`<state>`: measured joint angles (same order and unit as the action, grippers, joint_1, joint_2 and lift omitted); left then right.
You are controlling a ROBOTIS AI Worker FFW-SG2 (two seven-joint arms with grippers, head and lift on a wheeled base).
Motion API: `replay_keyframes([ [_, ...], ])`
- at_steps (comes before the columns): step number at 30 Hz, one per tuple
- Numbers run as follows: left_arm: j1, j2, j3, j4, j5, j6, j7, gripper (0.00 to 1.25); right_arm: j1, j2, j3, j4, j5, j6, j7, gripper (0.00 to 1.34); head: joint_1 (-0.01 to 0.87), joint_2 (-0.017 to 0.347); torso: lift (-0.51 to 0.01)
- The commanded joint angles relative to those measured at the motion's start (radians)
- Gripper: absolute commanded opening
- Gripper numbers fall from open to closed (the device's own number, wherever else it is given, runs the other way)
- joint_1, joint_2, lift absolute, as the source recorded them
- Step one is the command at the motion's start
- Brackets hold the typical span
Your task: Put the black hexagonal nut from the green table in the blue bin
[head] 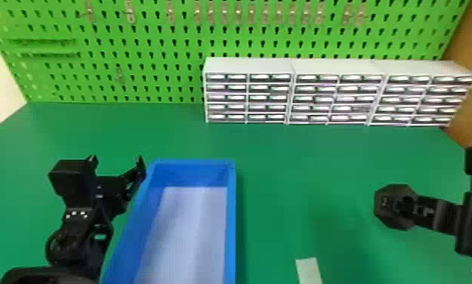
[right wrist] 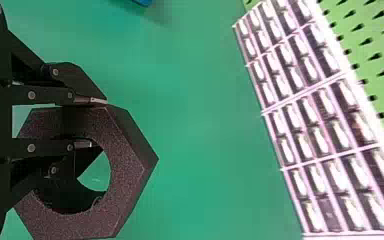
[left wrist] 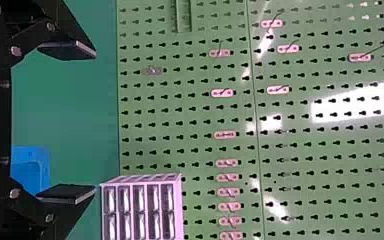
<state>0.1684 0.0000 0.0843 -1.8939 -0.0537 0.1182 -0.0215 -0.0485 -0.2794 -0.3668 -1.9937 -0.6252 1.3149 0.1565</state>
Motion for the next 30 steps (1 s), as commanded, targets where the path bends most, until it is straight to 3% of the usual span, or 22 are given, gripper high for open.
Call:
replay_keyframes([
  [1, -0.001, -0.003, -0.003, 0.003, 0.000, 0.000, 0.000, 0.94, 0.007, 0.014, 0.000, -0.023, 0.028, -0.051, 0.000, 0.31, 0.657, 0.057, -0.095],
  [12, -0.004, -0.003, -0.011, 0.009, 0.002, 0.000, 0.000, 0.94, 0.036, 0.065, 0.011, -0.080, 0.130, -0.215, 0.000, 0.31, 0.657, 0.057, -0.095],
  [20, -0.004, -0.003, -0.018, 0.012, 0.002, 0.000, 0.002, 0.94, 0.044, 0.068, 0.060, -0.088, 0.142, -0.329, 0.002, 0.31, 0.657, 0.057, -0.095],
  [30, -0.010, -0.003, -0.023, 0.019, 0.005, 0.000, 0.002, 0.94, 0.015, 0.060, 0.117, -0.088, 0.139, -0.344, 0.023, 0.31, 0.657, 0.057, -0.095],
])
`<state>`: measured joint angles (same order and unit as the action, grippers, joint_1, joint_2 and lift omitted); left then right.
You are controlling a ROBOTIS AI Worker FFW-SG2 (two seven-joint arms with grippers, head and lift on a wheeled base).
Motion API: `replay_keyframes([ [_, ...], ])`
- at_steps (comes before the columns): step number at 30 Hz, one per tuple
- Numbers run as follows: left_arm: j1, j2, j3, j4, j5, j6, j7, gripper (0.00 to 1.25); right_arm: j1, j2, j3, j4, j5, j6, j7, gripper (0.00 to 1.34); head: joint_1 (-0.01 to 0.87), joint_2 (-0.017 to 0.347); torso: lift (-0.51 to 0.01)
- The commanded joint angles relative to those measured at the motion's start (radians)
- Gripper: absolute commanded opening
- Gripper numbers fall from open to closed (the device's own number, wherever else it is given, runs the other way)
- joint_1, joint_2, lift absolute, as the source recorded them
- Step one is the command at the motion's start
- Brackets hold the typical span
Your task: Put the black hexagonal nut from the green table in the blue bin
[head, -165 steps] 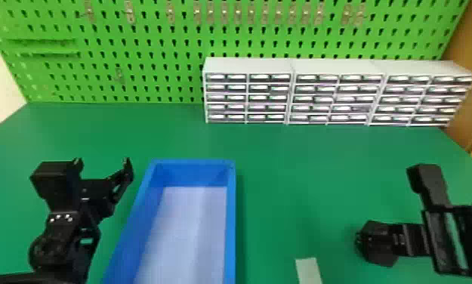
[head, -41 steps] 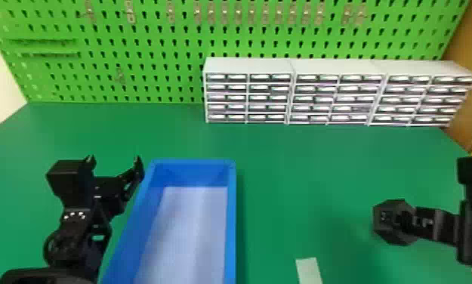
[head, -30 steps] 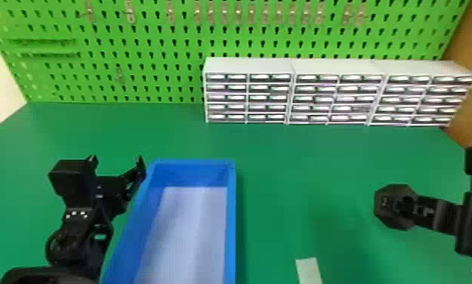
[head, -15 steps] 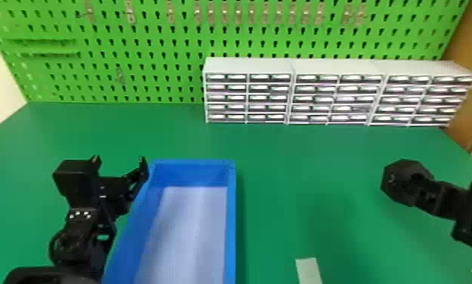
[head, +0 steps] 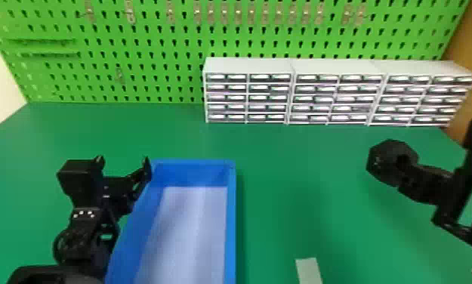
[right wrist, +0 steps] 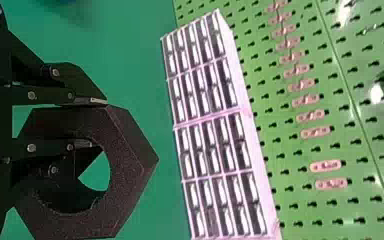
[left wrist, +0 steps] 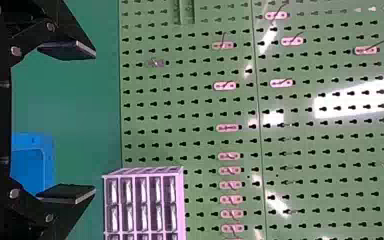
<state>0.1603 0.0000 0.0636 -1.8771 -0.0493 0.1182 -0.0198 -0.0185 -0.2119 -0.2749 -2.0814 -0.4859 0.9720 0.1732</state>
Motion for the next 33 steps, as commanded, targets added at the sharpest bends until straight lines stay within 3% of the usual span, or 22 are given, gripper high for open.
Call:
replay_keyframes([
  [1, -0.004, -0.003, -0.002, 0.003, 0.000, 0.000, 0.000, 0.94, -0.018, -0.007, 0.029, 0.000, 0.000, -0.001, 0.008, 0.31, 0.657, 0.057, -0.095],
  [33, -0.011, -0.003, -0.004, 0.006, 0.000, 0.000, 0.000, 0.94, -0.124, -0.011, 0.209, 0.012, -0.051, 0.025, 0.031, 0.31, 0.657, 0.057, -0.095],
])
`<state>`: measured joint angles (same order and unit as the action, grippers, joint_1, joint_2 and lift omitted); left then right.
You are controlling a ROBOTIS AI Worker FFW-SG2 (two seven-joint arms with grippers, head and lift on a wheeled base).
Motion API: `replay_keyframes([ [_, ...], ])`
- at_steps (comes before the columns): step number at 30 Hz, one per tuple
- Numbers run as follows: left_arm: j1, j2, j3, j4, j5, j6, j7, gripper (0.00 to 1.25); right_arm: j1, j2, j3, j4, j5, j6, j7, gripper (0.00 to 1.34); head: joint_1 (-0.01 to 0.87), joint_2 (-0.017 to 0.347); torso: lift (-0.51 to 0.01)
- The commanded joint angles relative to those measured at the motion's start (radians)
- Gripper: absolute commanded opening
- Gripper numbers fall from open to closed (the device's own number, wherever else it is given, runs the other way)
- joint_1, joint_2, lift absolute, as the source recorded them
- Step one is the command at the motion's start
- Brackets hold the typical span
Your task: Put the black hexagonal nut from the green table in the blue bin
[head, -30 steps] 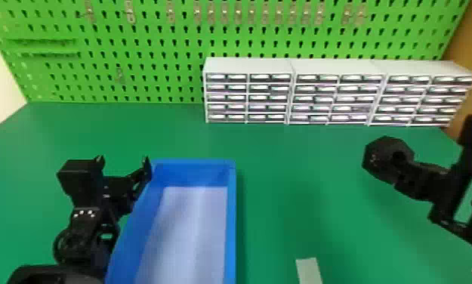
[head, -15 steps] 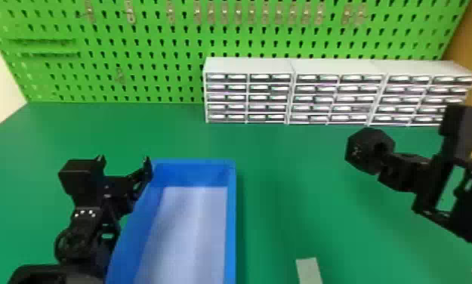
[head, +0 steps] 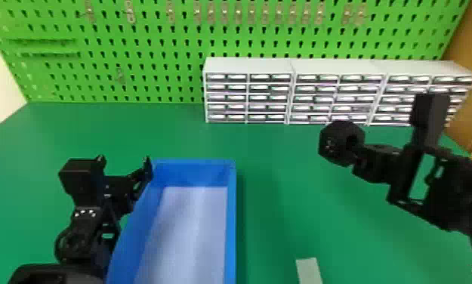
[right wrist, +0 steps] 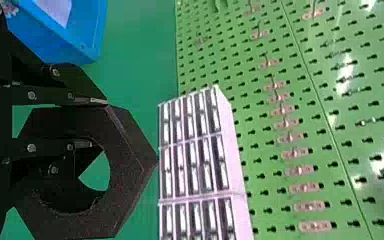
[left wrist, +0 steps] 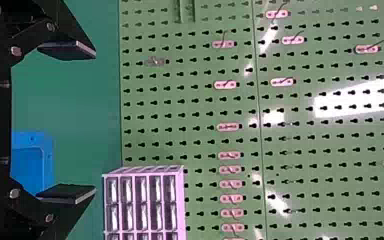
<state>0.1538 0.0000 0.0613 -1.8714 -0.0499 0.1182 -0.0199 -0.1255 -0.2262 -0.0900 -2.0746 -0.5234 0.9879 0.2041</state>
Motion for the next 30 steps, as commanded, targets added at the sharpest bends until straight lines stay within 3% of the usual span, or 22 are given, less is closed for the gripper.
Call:
replay_keyframes([
  [1, -0.010, -0.003, -0.001, 0.000, 0.001, 0.000, 0.000, 0.94, -0.022, 0.004, 0.029, 0.007, -0.018, 0.012, 0.000, 0.31, 0.657, 0.057, -0.095],
  [15, -0.016, -0.003, 0.009, -0.002, 0.004, -0.005, 0.000, 0.94, -0.085, -0.009, 0.151, 0.044, -0.087, 0.038, 0.000, 0.31, 0.657, 0.057, -0.095],
  [30, -0.019, -0.003, 0.017, -0.002, 0.002, -0.006, 0.000, 0.94, -0.168, -0.024, 0.328, 0.120, -0.227, 0.038, 0.000, 0.31, 0.657, 0.057, -0.095],
])
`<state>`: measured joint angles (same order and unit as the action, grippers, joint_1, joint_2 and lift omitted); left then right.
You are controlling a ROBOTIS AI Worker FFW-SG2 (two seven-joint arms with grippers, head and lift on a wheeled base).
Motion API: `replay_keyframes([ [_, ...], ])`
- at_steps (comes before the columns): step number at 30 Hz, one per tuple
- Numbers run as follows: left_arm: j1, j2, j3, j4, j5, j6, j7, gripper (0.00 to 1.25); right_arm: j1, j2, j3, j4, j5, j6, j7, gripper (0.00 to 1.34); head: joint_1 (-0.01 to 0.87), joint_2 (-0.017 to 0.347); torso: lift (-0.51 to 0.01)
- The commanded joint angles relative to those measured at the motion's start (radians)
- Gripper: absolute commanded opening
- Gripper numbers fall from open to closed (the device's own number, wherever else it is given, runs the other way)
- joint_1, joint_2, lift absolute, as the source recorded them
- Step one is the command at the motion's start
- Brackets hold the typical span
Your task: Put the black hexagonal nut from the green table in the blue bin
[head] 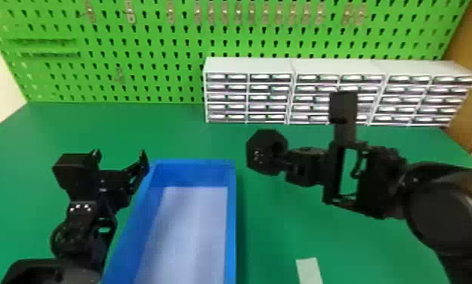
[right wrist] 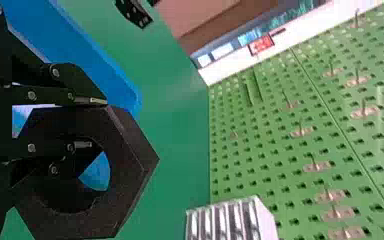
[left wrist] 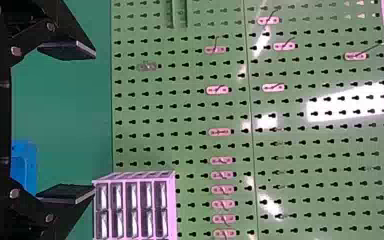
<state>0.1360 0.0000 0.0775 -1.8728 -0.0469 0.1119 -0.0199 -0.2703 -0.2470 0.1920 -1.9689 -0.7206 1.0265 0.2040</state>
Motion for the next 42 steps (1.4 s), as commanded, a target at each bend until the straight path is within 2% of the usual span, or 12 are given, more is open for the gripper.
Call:
replay_keyframes([
  [1, -0.001, -0.003, 0.001, 0.001, -0.001, 0.000, 0.000, 0.94, -0.026, -0.002, 0.055, 0.018, -0.034, 0.000, 0.000, 0.31, 0.657, 0.057, -0.095],
  [10, -0.004, -0.003, 0.002, 0.000, -0.002, 0.000, 0.000, 0.94, -0.079, -0.005, 0.152, 0.064, -0.103, 0.000, 0.002, 0.31, 0.657, 0.057, -0.095],
  [14, -0.006, -0.003, 0.004, 0.000, -0.002, 0.000, 0.000, 0.94, -0.106, -0.014, 0.202, 0.081, -0.128, -0.006, 0.003, 0.31, 0.657, 0.057, -0.095],
  [30, -0.007, -0.003, 0.010, 0.000, -0.005, -0.003, 0.000, 0.94, -0.161, -0.031, 0.330, 0.128, -0.224, -0.029, 0.005, 0.31, 0.657, 0.057, -0.095],
  [42, -0.007, -0.003, 0.011, 0.001, -0.007, -0.003, 0.000, 0.94, -0.173, -0.035, 0.363, 0.140, -0.260, -0.037, 0.005, 0.31, 0.657, 0.057, -0.095],
])
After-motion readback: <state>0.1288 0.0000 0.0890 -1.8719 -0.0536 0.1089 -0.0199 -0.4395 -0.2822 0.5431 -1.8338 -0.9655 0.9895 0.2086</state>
